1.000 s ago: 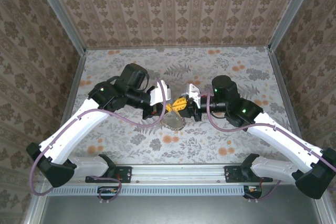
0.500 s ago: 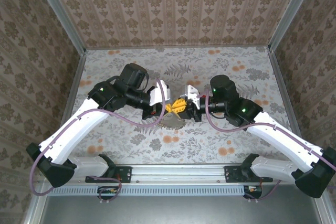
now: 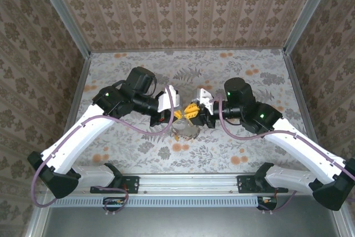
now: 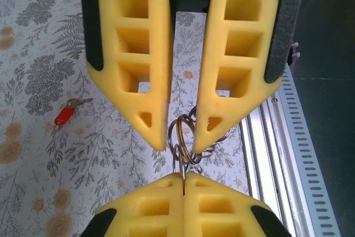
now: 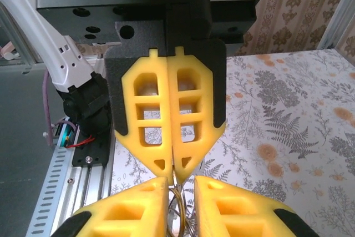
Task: Put the keys on the keyring
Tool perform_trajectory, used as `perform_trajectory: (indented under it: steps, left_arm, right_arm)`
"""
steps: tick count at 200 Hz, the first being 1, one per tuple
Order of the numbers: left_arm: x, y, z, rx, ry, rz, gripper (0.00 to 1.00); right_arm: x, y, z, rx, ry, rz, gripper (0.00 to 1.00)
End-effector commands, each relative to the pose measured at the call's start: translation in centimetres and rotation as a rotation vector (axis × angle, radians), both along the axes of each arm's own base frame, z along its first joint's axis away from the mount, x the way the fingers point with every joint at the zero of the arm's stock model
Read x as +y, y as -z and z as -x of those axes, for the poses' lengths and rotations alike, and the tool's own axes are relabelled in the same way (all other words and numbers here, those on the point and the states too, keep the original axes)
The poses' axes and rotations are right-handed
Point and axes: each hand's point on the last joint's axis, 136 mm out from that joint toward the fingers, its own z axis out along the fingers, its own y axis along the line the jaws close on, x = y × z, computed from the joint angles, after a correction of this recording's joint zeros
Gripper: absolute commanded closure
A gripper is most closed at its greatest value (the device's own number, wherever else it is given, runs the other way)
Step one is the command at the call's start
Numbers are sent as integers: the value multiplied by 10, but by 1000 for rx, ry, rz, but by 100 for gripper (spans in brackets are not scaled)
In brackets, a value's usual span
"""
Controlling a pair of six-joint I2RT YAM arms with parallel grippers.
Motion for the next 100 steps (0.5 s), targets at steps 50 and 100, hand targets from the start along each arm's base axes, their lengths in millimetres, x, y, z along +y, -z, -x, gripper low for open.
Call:
perform_trajectory:
  steps: [50,100]
  left_arm:
    - [6,-11,10,-37,35,27,100]
    - [7,-5,11,-36,34,8,100]
  right_arm:
    - [-4,-4,-4,-15,41,19,71]
    - [-11,-34,-9,12,72,-74,69]
